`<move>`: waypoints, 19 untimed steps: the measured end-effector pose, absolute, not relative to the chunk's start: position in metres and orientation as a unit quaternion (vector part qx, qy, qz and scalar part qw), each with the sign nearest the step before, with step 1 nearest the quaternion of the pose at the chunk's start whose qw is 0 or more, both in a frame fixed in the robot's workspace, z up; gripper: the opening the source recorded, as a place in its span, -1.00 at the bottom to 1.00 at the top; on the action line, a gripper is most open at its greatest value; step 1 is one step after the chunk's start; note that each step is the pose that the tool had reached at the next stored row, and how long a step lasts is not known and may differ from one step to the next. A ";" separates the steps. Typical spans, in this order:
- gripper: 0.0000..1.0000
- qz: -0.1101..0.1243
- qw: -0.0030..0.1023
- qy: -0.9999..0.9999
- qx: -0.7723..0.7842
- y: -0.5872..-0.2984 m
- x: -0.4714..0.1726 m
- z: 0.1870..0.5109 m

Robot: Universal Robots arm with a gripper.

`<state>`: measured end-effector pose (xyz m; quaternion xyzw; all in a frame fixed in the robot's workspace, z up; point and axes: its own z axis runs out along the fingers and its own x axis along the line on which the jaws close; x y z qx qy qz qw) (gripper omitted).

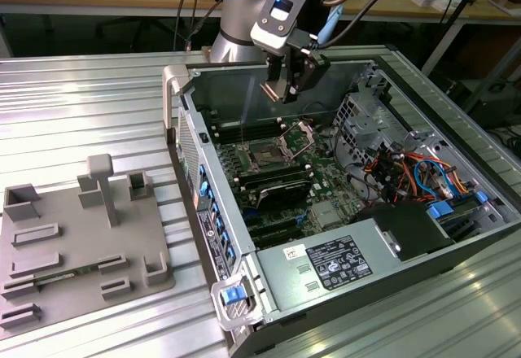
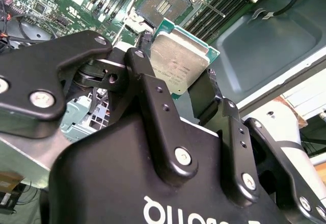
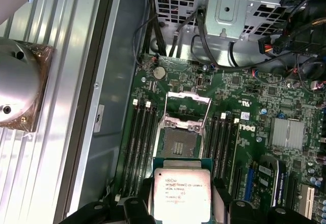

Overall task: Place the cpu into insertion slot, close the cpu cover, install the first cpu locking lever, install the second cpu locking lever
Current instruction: 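Place the cpu into insertion slot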

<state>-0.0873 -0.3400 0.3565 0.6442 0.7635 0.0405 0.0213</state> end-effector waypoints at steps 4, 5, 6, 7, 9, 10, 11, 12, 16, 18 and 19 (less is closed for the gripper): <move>0.09 0.040 0.021 0.763 0.644 -0.340 -0.087 0.355; 0.09 0.040 0.021 0.763 0.644 -0.340 -0.087 0.354; 0.09 0.040 0.021 0.763 0.644 -0.340 -0.087 0.354; 0.09 0.040 0.021 0.763 0.644 -0.340 -0.087 0.354; 0.09 0.040 0.021 0.764 0.644 -0.340 -0.087 0.353; 0.09 0.040 0.021 0.764 0.644 -0.340 -0.087 0.353; 0.09 0.040 0.020 0.764 0.644 -0.340 -0.087 0.353; 0.09 0.040 0.020 0.764 0.644 -0.340 -0.087 0.353; 0.09 0.040 0.020 0.764 0.644 -0.340 -0.087 0.352; 0.09 0.040 0.020 0.764 0.644 -0.340 -0.087 0.352; 0.09 0.040 0.020 0.764 0.644 -0.340 -0.087 0.352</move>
